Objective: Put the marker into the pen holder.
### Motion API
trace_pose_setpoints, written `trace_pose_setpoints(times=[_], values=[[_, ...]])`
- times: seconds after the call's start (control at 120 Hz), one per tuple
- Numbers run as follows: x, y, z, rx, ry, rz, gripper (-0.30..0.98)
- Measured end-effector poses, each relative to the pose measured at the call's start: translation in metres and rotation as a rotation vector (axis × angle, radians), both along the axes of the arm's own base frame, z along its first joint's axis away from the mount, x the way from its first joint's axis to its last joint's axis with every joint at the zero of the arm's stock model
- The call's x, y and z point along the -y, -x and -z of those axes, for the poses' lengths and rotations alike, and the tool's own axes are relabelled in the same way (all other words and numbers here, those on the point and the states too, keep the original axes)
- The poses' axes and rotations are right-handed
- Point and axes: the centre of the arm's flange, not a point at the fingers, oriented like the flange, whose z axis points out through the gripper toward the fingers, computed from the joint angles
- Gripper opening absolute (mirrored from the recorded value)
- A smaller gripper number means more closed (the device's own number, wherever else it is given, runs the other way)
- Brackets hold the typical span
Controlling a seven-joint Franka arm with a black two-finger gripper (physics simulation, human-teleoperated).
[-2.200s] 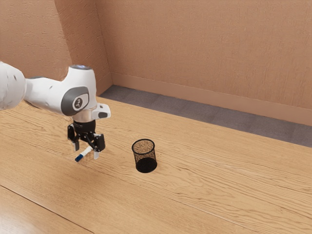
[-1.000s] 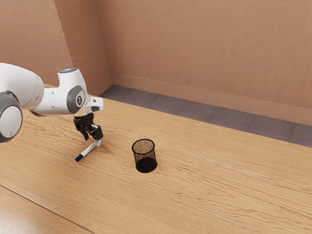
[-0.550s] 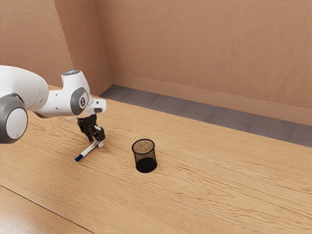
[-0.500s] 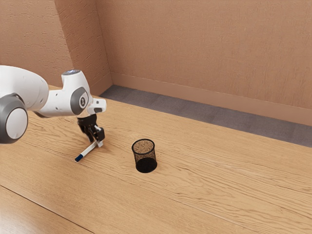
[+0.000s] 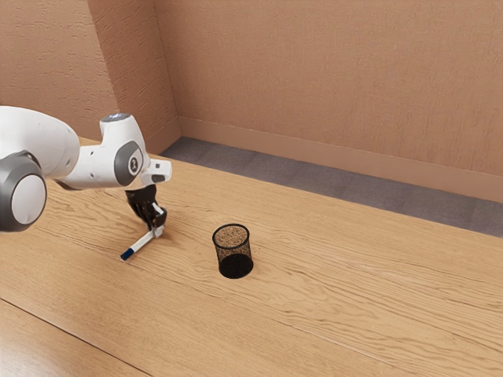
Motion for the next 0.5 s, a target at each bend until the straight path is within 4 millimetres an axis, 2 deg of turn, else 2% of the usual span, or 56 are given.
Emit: trace_pose_setpoints(times=[0.133,0.2,0.25,0.3,0.342,0.375,0.433,0.5], values=[[0.001,-0.004,-0.007,0.011,-0.008,0.006,-0.04],[0.011,-0.008,-0.03,0.036,-0.012,0.022,-0.06],[0.031,-0.012,-0.076,0.084,-0.011,0.053,-0.07],[0.068,-0.01,-0.146,0.158,-0.001,0.106,-0.08],[0.106,0.004,-0.204,0.222,0.036,0.15,-0.08],[0.13,0.02,-0.234,0.256,0.086,0.175,-0.08],[0.164,0.048,-0.266,0.301,0.186,0.208,-0.09],[0.195,0.064,-0.263,0.321,0.331,0.223,-0.09]])
